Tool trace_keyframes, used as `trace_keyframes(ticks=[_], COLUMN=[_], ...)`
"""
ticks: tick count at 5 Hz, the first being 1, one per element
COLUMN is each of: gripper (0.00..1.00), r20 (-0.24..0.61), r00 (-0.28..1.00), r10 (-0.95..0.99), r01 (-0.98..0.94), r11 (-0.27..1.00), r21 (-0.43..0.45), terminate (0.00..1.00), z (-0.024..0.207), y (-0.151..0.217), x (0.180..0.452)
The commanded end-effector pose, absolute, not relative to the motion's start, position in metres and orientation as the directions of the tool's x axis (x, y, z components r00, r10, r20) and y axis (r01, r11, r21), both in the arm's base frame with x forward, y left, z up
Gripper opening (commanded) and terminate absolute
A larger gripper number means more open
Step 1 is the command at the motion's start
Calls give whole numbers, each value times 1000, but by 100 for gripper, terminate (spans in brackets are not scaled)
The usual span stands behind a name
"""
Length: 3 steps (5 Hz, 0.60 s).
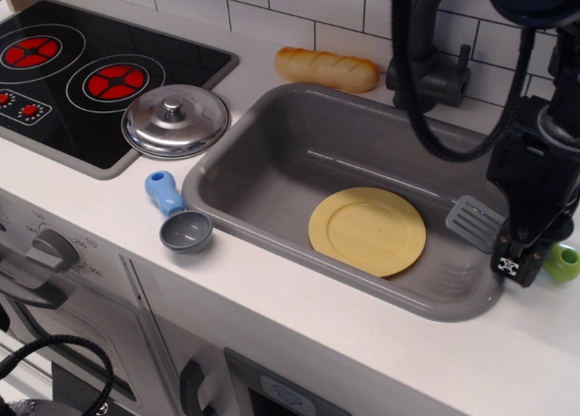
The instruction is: Put spatula on plate sink
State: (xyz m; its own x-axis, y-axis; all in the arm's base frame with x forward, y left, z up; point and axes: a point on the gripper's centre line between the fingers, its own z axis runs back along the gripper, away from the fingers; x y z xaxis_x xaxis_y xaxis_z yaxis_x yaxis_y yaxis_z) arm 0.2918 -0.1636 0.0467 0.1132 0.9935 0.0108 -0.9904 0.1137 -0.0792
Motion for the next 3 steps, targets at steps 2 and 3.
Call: trace_keyframes(ticks=[2,3], gripper=[0,0], r20=[11,-3], r00=[144,170], r10=[990,985], r01=[-982,-974], r11=[144,168], r21=[-126,-152], terminate=[0,0], z=[69,84], y=[-154,-134], x=[311,314])
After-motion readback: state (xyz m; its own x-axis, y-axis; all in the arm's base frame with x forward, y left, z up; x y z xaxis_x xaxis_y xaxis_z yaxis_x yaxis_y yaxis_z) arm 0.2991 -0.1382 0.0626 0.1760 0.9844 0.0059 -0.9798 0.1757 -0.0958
